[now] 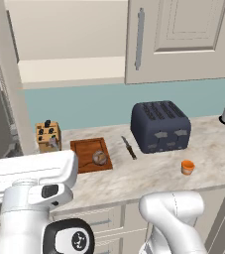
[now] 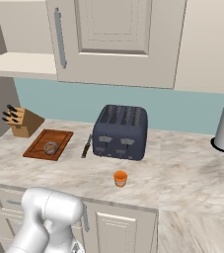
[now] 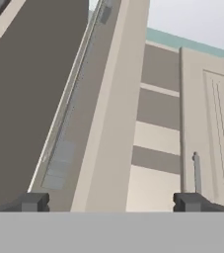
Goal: Pick the bread, place it on the cutting board, pick the jam, place it on the counter, and close the cabinet.
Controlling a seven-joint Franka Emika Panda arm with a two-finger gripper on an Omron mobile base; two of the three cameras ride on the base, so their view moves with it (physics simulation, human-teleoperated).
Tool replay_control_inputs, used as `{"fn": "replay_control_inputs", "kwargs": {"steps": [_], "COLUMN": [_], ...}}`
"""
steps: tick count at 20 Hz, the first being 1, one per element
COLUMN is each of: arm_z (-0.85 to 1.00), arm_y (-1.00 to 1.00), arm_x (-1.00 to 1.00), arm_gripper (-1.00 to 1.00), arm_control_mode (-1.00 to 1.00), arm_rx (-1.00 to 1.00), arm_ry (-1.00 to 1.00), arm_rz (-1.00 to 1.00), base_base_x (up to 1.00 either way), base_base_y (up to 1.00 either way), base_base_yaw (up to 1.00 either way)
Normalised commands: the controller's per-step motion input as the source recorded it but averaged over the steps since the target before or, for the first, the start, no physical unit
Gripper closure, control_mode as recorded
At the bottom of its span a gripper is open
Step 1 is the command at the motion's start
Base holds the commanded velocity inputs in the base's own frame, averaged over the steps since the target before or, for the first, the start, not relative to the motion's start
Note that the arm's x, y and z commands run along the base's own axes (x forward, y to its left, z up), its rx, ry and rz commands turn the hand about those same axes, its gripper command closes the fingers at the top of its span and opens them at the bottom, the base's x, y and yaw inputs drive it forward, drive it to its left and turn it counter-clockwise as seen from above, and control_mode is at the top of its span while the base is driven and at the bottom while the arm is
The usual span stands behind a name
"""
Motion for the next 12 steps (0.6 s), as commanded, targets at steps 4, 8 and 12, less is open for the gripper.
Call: {"fn": "replay_control_inputs", "kwargs": {"steps": [4, 8, 12], "arm_z": [0.0, 0.0, 0.0], "arm_y": [-0.44, -0.39, -0.34], "arm_x": [0.24, 0.26, 0.25], "arm_gripper": [-1.0, -1.0, -1.0], "arm_control_mode": [-1.0, -1.0, -1.0], "arm_rx": [0.01, 0.0, 0.0], "arm_ry": [-0.1, -0.08, -0.07], "arm_rz": [-0.05, -0.05, -0.05], "base_base_x": [0.0, 0.0, 0.0], "base_base_y": [0.0, 0.0, 0.0], "base_base_yaw": [0.0, 0.0, 0.0]}}
